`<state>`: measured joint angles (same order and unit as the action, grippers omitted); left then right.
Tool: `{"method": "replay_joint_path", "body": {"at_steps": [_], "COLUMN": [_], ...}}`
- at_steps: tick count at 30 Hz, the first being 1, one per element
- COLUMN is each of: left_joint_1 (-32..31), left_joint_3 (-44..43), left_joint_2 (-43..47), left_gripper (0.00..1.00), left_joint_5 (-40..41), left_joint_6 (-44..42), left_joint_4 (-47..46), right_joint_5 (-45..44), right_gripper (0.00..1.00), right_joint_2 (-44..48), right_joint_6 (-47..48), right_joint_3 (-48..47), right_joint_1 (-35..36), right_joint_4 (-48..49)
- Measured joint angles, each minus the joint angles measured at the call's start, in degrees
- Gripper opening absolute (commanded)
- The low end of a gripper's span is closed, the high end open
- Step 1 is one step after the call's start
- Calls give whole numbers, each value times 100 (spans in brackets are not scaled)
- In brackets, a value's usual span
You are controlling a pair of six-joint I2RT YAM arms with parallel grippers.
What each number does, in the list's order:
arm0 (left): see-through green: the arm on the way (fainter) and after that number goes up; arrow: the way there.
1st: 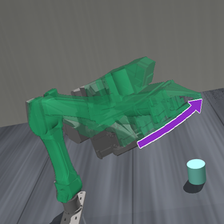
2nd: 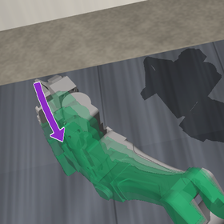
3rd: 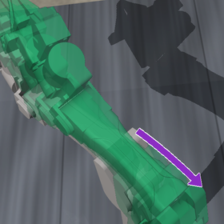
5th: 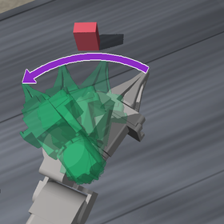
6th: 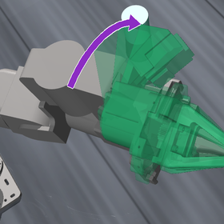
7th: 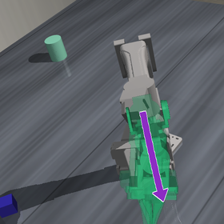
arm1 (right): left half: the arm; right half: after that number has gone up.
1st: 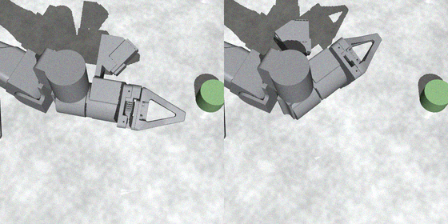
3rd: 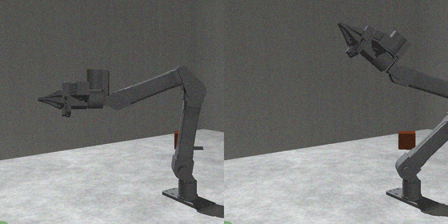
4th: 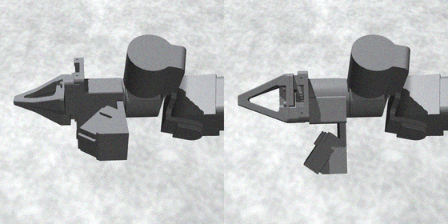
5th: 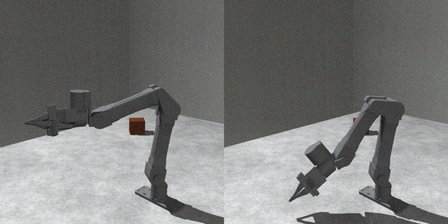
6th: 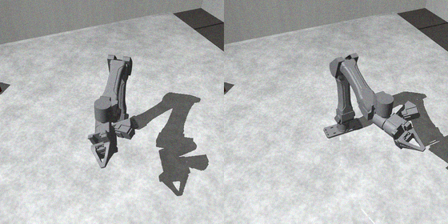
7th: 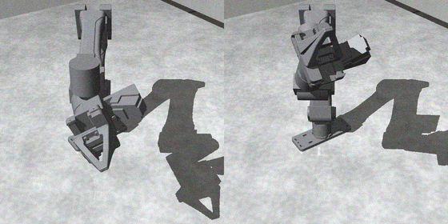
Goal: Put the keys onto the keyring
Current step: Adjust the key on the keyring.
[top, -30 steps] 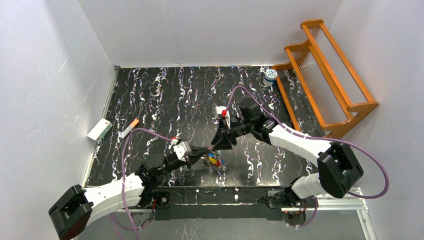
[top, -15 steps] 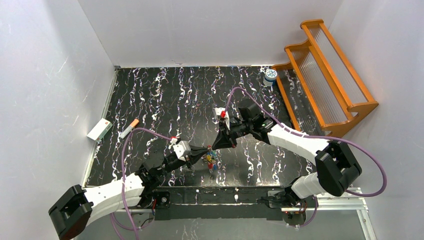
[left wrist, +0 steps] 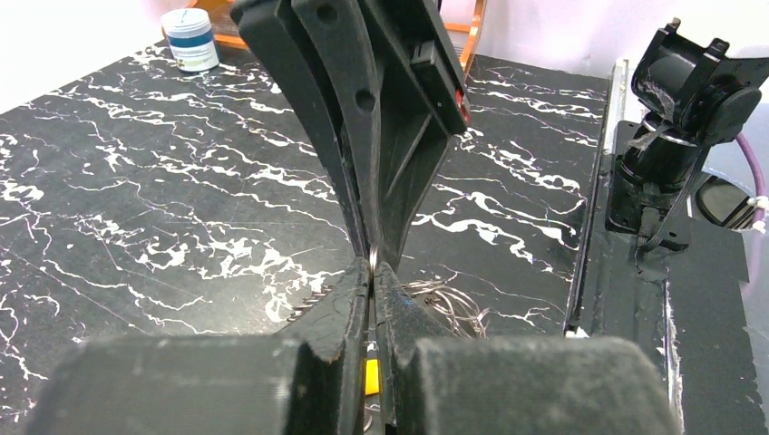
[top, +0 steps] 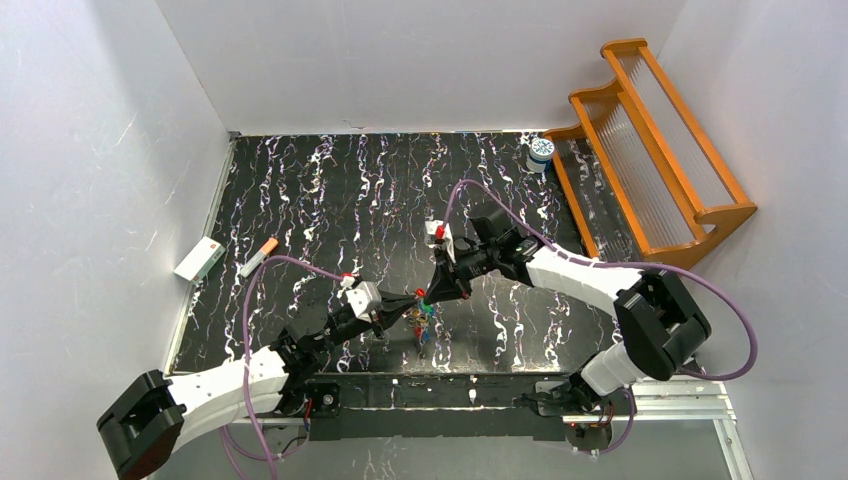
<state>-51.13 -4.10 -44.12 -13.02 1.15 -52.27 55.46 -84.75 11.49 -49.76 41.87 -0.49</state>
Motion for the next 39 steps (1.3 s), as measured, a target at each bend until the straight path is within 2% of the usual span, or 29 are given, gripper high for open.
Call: {"method": "replay_joint_path", "body": {"at_steps": [6,11,14,17,24,28,39], "left_joint_1": [0,0,0,0,0,0,0], "left_joint_3": [0,0,0,0,0,0,0], "left_joint_2": [59,68,68,66,22,0,-11], "left_gripper": [0,0,0,0,0,0,0], "left_joint_5": [0,0,0,0,0,0,-2], "left_joint_6": [0,0,0,0,-2,-2,-2], "left_joint_4": [-50,-48,-48,-48,-46,-50,-52], "right_joint_5": [-92,-107,-131,-149,-17,157,321], "right_gripper": [1,28,39,46,47,41,38], "right_joint_2": [-155,-186,-144,164,761,767,424], "right_joint_6": [125,238,264,293,249,151,39], "right_joint_3": [0,0,0,59,195,232,297], "right_joint_1": [0,0,0,0,0,0,94], "right_joint_4": [-256,-369,-365,-232,332,702,1097]}}
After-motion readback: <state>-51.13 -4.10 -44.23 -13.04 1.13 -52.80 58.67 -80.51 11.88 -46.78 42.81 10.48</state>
